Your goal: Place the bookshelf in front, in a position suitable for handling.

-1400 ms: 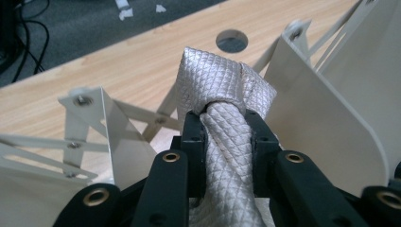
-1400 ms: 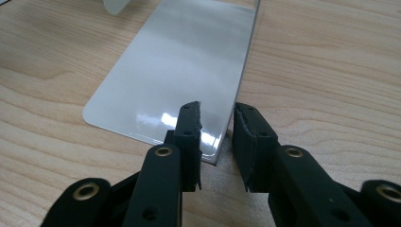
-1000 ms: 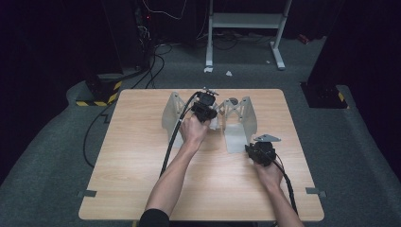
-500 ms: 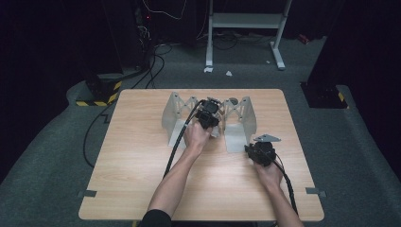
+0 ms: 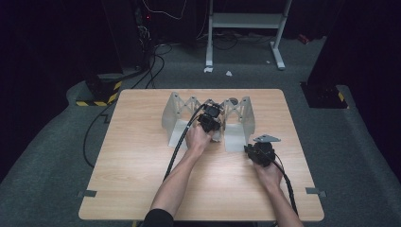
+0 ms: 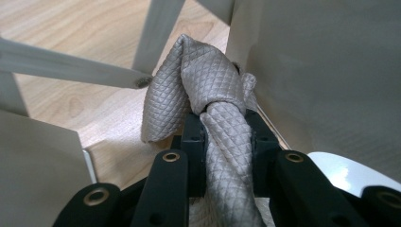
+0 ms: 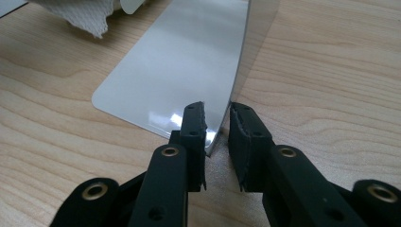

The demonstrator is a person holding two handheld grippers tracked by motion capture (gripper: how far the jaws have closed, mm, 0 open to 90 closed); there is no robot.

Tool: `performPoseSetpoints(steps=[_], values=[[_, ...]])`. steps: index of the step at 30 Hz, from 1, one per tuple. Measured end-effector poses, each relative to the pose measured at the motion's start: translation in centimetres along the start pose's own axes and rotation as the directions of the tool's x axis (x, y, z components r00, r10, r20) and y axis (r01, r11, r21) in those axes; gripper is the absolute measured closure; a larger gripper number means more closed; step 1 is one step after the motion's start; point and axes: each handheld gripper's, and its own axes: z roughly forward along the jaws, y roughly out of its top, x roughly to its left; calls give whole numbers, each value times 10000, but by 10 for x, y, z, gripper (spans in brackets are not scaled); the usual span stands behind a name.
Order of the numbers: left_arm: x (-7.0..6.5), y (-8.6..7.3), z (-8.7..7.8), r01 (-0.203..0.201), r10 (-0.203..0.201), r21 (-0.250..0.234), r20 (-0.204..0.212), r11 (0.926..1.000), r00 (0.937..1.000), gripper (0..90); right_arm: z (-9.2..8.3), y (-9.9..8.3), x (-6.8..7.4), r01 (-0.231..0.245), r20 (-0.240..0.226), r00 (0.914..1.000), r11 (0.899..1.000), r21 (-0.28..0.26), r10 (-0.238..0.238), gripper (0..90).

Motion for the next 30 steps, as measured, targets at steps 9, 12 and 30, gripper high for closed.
performPoseSetpoints(steps=[9, 12, 30], values=[[-1, -4, 9, -38, 35, 95, 362, 9999, 9993, 738, 0, 0, 1, 51, 3, 10000, 10000, 10, -51, 744], [-3, 1, -4, -269, 285, -378, 404, 9989, 9988, 739, 0, 0, 2, 73, 2, 10000, 10000, 13, -73, 740], [-1, 19, -52, -562, 655, -1608, 531, 9854, 9964, 738, 1, 0, 3, 85, -4, 10000, 10000, 1, -85, 725]])
